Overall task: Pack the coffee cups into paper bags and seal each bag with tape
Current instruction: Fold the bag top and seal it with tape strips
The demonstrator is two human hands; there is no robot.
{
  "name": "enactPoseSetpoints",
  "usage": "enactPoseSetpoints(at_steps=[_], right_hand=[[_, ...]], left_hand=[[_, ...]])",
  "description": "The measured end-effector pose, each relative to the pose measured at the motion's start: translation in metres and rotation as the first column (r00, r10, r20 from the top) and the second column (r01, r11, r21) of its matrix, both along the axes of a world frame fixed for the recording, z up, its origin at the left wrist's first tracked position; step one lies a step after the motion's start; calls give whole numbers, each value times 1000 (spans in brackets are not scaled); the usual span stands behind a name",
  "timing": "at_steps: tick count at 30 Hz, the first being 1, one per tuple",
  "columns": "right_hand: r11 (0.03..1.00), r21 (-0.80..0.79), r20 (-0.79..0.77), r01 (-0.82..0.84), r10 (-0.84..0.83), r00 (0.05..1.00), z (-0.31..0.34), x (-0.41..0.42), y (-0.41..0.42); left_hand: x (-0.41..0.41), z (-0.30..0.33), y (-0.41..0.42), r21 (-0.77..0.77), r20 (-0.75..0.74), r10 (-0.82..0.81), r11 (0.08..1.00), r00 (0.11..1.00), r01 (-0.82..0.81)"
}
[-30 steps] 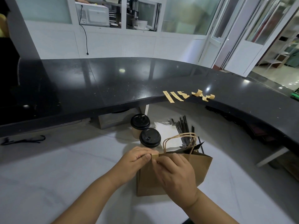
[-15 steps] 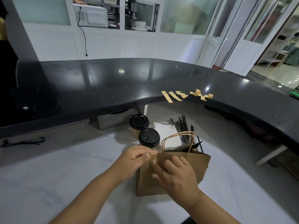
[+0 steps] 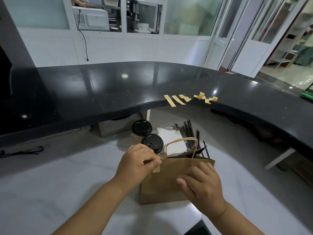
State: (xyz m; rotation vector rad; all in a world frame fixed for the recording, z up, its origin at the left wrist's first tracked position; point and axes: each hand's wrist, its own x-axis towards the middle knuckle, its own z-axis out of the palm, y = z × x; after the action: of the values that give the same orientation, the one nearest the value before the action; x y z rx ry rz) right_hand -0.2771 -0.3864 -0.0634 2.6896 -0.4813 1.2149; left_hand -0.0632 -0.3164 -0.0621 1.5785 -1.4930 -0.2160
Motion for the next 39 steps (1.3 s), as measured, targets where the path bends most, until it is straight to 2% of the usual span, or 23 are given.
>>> enactPoseSetpoints(at_steps=[3, 5, 7, 9, 10, 13, 16, 22, 28, 32, 39], right_hand=[[992, 110, 130, 59, -73, 989, 5, -12, -10], [948, 266, 174, 175, -225, 959, 14, -16, -19], [812, 536, 90, 230, -326, 941, 26, -17, -26], [617, 764, -13, 188, -277, 961, 35, -15, -32], [553, 817, -34, 163, -235, 971, 37, -15, -35], [467, 876, -51, 121, -159, 986, 38, -17, -44], [367, 925, -36, 93, -159, 987, 35, -17, -49], [238, 971, 42, -8, -136, 990, 31, -20, -57], [176, 984, 9, 2, -63, 998, 29, -27, -66], [146, 988, 51, -44, -42, 998, 25, -27, -68], [98, 991, 90, -90, 4, 996, 19, -22, -71]], left_hand=[[-1, 2, 0, -5, 13, 2, 1000, 1000, -2], [-2, 3, 1, 0, 14, 3, 1000, 1000, -3], [-3, 2, 2, 34, -24, 19, 999, 1000, -18], [-3, -1, 2, 97, -76, 53, 994, 996, -45], [-2, -1, 2, 138, -97, 72, 989, 993, -58], [-4, 3, 5, 227, -101, 91, 972, 991, -66], [-6, 8, 8, 270, -83, 114, 959, 990, -88], [-10, 12, 14, 324, -75, 114, 942, 991, -84], [-14, 14, 16, 325, -69, 156, 937, 985, -126], [-13, 14, 17, 337, -95, 187, 930, 978, -145], [-4, 16, 17, 295, 15, 243, 926, 970, -236]])
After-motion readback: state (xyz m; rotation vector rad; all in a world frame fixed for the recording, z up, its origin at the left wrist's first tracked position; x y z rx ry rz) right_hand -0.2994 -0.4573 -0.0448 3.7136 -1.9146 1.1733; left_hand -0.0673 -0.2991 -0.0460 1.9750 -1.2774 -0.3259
